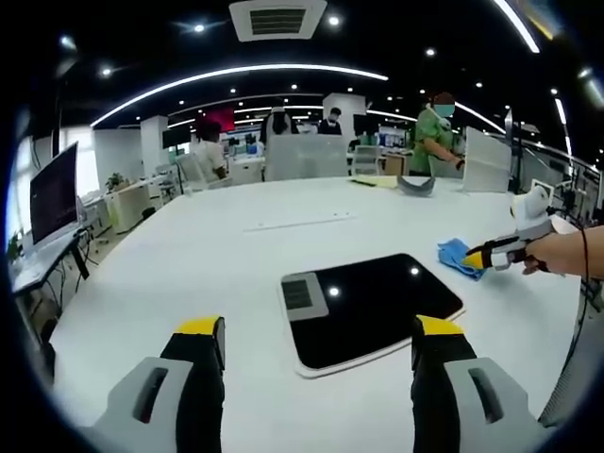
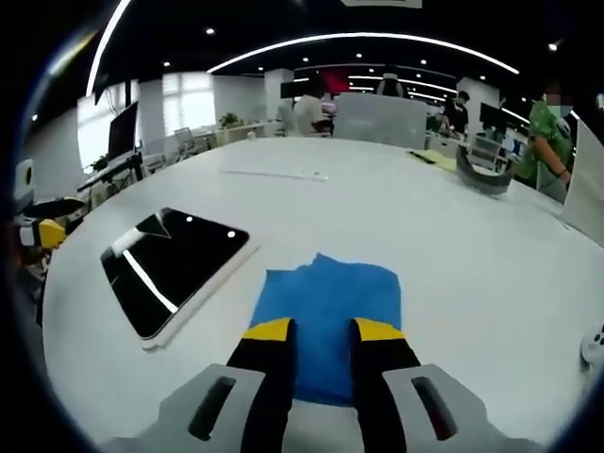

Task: Wipe the mirror surface with the cleaning cloth until all visible marks leave the cleaned area.

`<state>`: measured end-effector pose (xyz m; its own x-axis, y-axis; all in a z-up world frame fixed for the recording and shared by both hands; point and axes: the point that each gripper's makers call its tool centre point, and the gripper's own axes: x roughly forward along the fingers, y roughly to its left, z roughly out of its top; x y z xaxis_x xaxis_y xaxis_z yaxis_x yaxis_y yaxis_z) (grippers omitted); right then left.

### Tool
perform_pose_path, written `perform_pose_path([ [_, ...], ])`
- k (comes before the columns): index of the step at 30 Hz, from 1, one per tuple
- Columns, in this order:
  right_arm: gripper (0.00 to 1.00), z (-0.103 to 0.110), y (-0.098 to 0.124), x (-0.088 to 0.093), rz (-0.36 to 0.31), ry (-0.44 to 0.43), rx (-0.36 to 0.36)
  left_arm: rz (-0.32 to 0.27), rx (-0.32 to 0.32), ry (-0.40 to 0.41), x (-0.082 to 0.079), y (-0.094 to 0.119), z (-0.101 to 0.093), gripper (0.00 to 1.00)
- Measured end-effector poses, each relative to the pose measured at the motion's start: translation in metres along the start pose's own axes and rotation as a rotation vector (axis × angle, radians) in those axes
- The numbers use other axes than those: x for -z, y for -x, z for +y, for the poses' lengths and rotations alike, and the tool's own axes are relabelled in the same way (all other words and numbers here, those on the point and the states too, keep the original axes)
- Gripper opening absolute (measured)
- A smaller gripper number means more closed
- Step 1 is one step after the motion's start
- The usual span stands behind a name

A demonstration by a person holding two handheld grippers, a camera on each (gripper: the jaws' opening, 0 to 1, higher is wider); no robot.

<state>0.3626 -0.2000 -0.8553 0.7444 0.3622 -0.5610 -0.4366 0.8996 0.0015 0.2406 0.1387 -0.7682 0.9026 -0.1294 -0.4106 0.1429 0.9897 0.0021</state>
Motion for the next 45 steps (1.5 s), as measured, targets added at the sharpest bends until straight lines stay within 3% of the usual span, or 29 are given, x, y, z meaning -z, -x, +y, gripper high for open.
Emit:
perform_pose_path([
  [3, 0.15, -0.003, -0.004, 0.001, 0.003, 0.004, -0.002, -0.001, 0.000, -0.001, 0.000, 0.000, 0.000, 0.81],
  [13, 0.02, 0.024, 0.006, 0.001, 0.001, -0.025, -0.005, -0.009, 0.003, 0.005, -0.002, 0.000, 0.001, 0.81],
  [22, 0.00, 0.031, 0.012, -0.002, 0.000, -0.094, -0.007, -0.016, 0.011, -0.004, -0.004, 0.000, -0.002, 0.81],
  [27, 0.00, 0.041, 0.023, -0.017, -0.048, -0.112, -0.001, -0.022, 0.015, -0.008, -0.006, 0.001, -0.003, 0.81],
  [31, 0.00, 0.042, 0.031, -0.035, -0.107, -0.177, -0.003, -0.028, 0.011, -0.003, -0.007, 0.001, 0.000, 0.81],
  [42, 0.00, 0.050, 0.039, -0.051, -0.132, -0.186, -0.007, -0.035, 0.017, 0.011, -0.008, 0.001, 0.001, 0.79],
  [45, 0.00, 0.050, 0.044, -0.064, -0.162, -0.225, -0.014, -0.047, 0.013, 0.017, -0.010, 0.002, 0.003, 0.80],
])
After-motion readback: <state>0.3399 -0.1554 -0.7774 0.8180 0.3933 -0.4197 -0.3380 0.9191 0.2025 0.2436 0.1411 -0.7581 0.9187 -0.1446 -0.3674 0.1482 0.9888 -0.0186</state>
